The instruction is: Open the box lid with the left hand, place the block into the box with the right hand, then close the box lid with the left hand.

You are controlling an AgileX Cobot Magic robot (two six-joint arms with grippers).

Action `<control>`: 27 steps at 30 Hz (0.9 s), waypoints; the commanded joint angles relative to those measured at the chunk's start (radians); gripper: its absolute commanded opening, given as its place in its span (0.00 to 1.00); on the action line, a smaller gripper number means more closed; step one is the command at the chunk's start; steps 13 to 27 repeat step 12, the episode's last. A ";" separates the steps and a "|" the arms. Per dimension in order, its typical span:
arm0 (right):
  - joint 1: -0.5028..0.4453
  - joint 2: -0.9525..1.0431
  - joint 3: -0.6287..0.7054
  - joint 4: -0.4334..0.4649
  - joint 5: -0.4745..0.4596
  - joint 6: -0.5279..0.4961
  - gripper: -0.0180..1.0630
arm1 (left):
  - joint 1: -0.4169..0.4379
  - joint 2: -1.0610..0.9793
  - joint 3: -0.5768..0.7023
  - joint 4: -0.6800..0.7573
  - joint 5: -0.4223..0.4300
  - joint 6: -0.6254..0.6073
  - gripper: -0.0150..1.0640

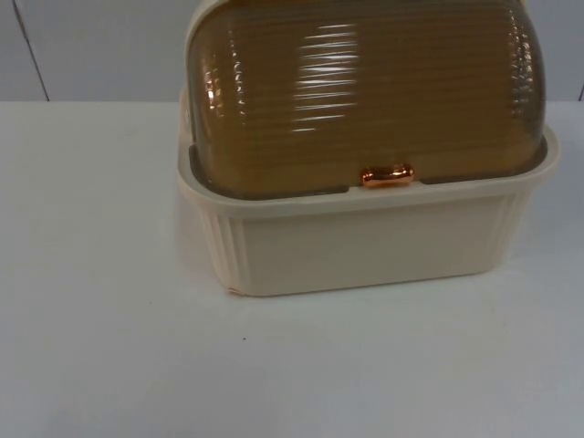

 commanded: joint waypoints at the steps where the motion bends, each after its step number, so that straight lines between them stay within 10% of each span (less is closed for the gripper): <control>1: 0.001 -0.004 0.003 0.001 -0.012 -0.003 0.96 | 0.003 -0.005 0.003 0.010 -0.001 0.000 0.99; 27: 0.001 -0.004 0.003 0.001 -0.010 -0.003 0.96 | 0.001 -0.005 0.003 -0.042 -0.002 0.000 0.99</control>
